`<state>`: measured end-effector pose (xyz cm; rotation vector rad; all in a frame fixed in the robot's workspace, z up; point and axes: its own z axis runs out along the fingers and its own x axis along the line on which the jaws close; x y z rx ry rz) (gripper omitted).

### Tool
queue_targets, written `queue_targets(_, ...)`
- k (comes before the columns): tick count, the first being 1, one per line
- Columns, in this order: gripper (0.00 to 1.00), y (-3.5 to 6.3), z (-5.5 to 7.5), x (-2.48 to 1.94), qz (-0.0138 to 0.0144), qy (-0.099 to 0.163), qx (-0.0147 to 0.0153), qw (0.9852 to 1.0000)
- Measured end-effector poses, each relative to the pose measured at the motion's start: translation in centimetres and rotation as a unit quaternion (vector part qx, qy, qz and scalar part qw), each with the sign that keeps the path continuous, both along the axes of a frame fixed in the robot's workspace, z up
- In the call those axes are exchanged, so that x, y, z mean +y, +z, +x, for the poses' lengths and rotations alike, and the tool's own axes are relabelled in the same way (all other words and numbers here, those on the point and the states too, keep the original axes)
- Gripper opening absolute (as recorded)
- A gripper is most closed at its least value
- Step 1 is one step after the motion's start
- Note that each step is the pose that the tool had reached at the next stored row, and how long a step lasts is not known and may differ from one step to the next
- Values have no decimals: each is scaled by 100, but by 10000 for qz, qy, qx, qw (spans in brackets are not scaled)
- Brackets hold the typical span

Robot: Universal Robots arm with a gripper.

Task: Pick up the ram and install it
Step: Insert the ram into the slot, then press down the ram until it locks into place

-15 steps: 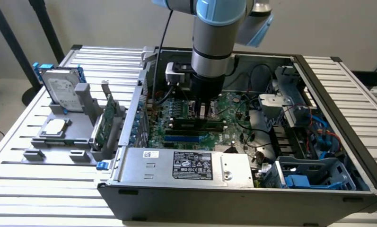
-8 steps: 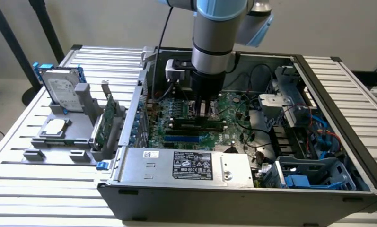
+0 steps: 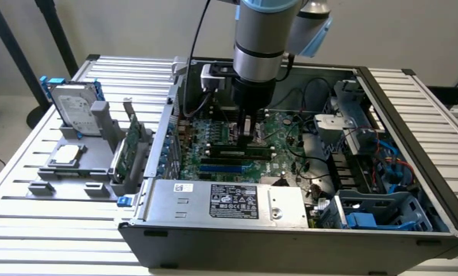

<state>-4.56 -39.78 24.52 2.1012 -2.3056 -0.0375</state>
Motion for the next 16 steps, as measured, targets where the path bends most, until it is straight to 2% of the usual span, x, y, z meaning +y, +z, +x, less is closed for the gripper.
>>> queue_targets(1, 26, 0, 0, 0, 0, 0, 0, 10000)
queue_targets(3, 14, 1, 0, 0, -2, 0, 1, 10000)
queue_targets(5, 11, 1, 0, 0, -2, 0, 1, 10000)
queue_targets(16, 11, -13, 0, 1, -1, 1, 1, 10000)
